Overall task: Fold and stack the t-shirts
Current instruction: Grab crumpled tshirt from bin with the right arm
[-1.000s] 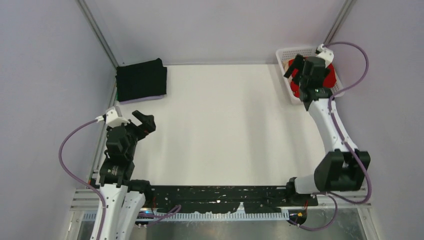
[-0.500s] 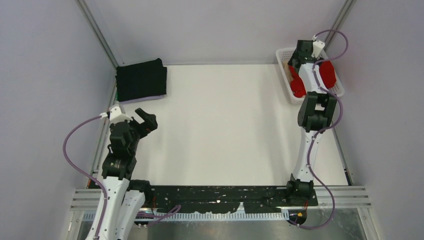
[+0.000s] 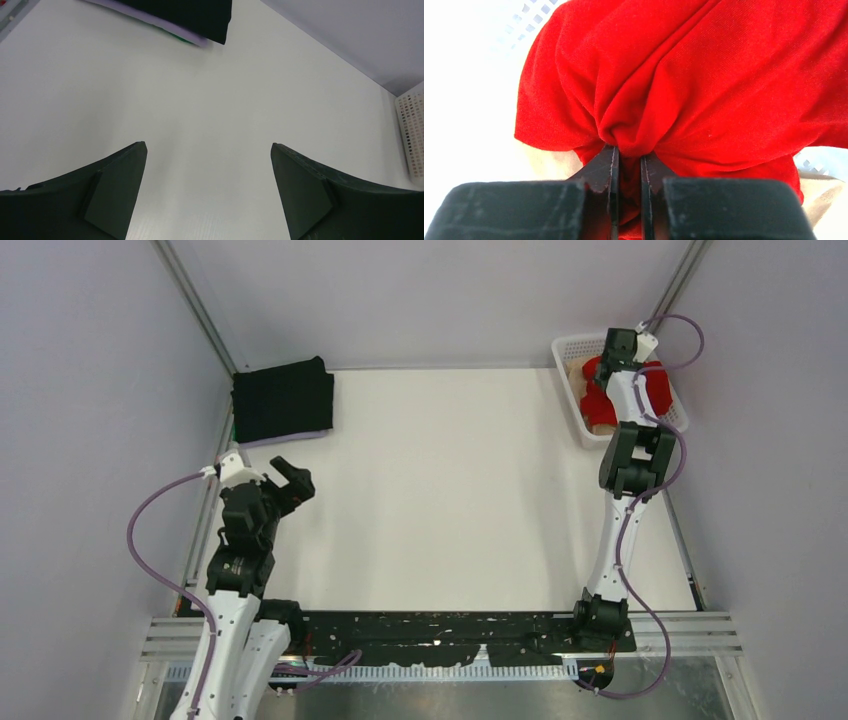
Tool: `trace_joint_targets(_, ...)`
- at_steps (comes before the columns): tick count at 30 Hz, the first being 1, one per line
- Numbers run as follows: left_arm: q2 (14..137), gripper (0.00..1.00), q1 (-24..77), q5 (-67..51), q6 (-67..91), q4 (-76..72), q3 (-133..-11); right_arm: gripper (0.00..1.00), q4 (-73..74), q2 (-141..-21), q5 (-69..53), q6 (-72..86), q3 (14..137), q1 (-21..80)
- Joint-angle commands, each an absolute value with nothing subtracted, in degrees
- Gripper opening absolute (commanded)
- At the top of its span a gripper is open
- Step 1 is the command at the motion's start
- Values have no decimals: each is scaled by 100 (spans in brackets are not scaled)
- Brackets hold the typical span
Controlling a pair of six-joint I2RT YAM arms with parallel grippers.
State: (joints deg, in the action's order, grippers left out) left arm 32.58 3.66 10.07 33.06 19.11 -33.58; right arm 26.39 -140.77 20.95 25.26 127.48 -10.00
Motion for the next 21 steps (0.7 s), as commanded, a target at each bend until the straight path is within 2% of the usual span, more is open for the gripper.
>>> trace_joint_targets(1,3228,99,353,1113,3371,1748,-3379,5,2380,-13520,1968,2498,12957,-973)
trace_joint_targets(10,3118,99,361,865,3394,1791,-3338,5,2276,-11596,1500,1960,12792,-957)
trace_joint_targets(15,3006,99,360,721,3428,1786,-3308,5,1986,-10389,480,1767,12281,-832)
trace_joint_targets(21,2918,99,360,514,3426,1897,-3298,5,1942,-9380,-1283,1877,11983,-350)
